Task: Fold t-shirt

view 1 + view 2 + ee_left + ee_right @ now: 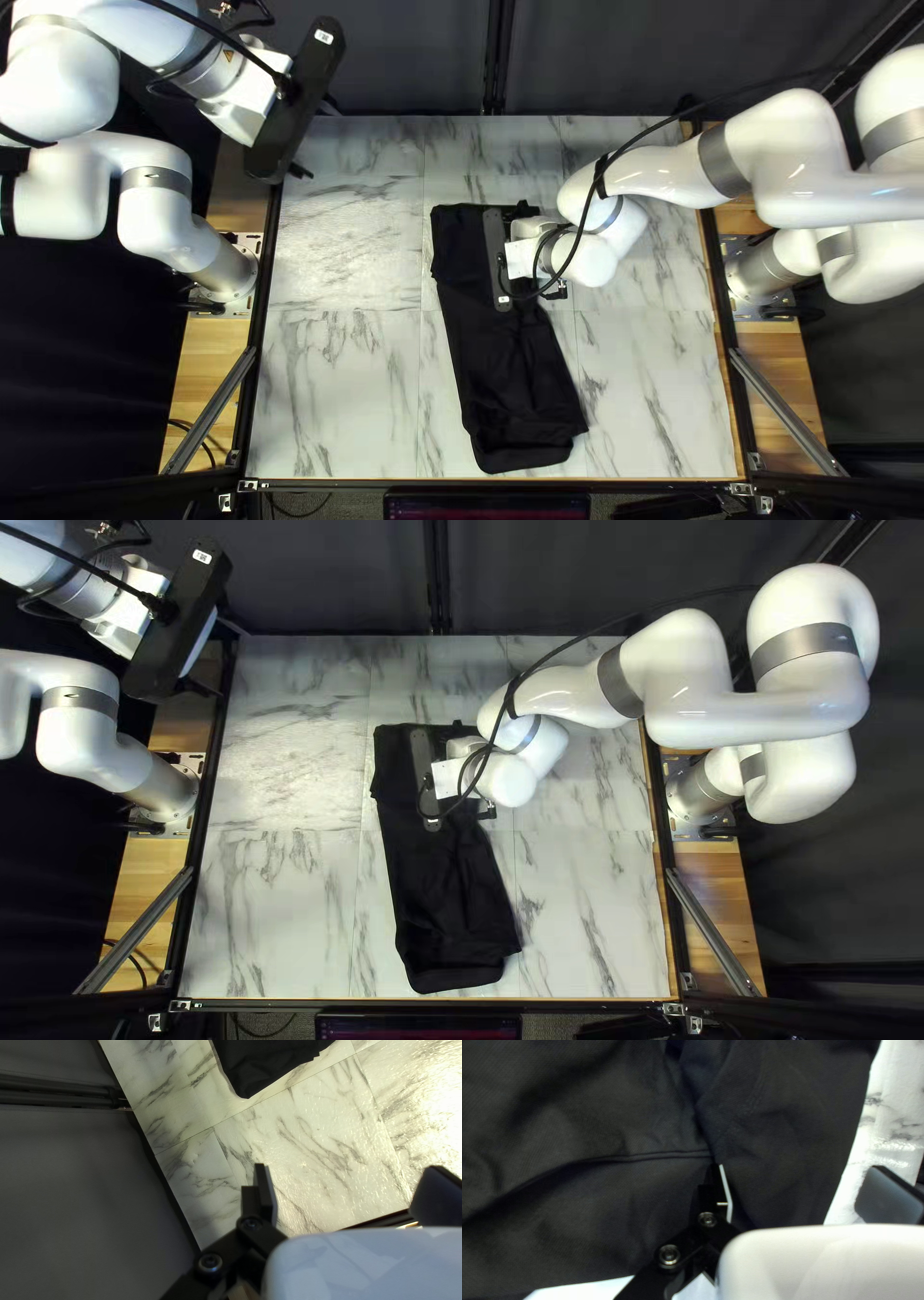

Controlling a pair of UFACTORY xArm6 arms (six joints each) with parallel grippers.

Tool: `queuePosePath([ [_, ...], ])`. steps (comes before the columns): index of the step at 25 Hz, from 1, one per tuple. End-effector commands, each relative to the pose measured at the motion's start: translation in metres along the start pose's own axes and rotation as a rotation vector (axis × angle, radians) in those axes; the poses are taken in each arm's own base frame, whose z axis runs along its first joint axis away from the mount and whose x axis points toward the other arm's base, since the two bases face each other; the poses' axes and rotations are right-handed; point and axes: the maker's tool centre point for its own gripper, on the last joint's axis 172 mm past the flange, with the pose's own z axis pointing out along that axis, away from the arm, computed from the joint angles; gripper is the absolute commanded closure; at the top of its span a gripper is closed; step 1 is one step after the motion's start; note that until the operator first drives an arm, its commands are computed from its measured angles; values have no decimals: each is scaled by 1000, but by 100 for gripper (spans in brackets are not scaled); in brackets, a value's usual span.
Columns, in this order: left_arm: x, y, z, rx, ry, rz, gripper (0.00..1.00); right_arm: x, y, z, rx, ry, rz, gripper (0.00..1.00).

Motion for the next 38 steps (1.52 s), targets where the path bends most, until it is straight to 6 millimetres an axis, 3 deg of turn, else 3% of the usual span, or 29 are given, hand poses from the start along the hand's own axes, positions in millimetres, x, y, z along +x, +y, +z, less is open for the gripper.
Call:
queuePosePath([
  [1, 0, 0, 0, 0, 0, 0, 0, 0, 6, 7, 2, 3, -1, 0],
  [18, 0, 0, 0, 0, 0, 0, 0, 34, 72, -2, -37, 49, -4, 0],
  [30, 0, 0, 0, 0, 0, 0, 0, 24, 133, 14, -19, 104, 36, 0],
  [35, 0, 0, 0, 0, 0, 0, 0, 27, 148, 28, -7, 121, 40, 0],
  [38, 0, 0, 0, 0, 0, 0, 0, 27, 146, 25, -7, 127, 41, 0],
])
